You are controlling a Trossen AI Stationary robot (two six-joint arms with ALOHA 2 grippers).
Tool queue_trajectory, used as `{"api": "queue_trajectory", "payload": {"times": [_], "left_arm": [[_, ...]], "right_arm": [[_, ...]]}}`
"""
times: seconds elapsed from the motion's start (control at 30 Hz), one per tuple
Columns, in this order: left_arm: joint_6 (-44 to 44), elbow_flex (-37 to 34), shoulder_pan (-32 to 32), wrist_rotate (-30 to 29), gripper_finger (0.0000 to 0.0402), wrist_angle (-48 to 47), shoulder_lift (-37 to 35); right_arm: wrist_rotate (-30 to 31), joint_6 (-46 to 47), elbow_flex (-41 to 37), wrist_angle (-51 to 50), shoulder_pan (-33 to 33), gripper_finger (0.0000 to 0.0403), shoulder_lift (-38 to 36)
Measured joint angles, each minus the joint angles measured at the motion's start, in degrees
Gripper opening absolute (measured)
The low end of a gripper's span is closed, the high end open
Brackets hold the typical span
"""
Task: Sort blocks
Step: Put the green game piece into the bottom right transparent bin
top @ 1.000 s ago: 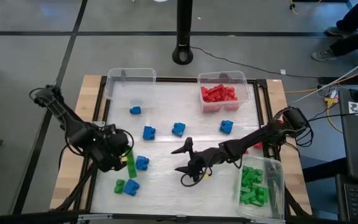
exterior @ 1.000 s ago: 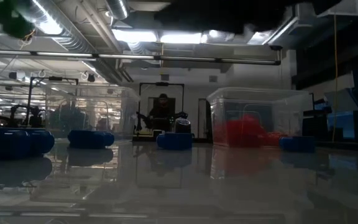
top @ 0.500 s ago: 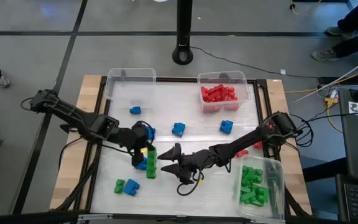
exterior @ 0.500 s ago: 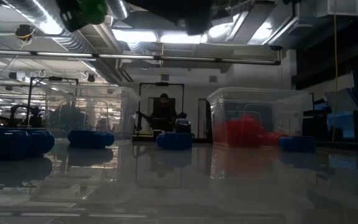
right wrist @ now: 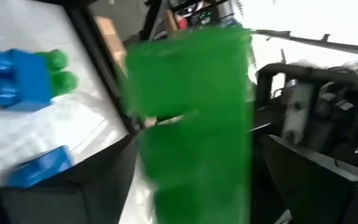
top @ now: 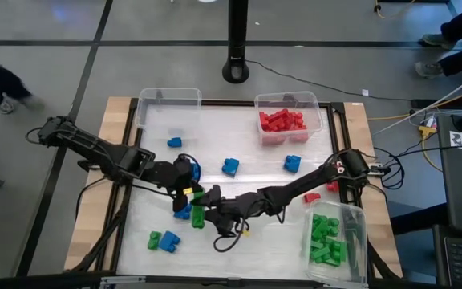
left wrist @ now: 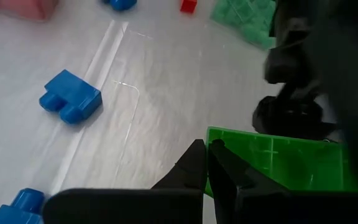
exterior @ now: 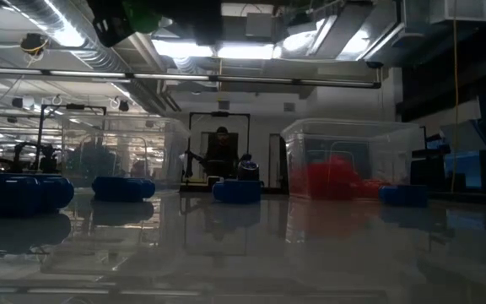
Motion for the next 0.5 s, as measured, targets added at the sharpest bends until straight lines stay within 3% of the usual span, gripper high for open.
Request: {"api": "queue_trajectory", "payload": {"times": [0.13, 0.33, 0.5], "left_arm": [[0.3, 0.0, 0.0, 0.0, 0.0000, 0.1, 0.0], [1.0, 0.0, 0.0, 0.0, 0.0006, 0.1, 0.0], [1.6, 0.0, 0.0, 0.0, 0.0023, 0.6, 0.0]], "right_arm": [[0.1, -0.8, 1.4, -2.4, -0.2, 0.0296, 0.0], [0.8, -0.8, 1.5, -3.5, -0.4, 0.0174, 0.1], [1.0, -0.8, 1.5, -3.7, -0.4, 0.0171, 0.1]]}}
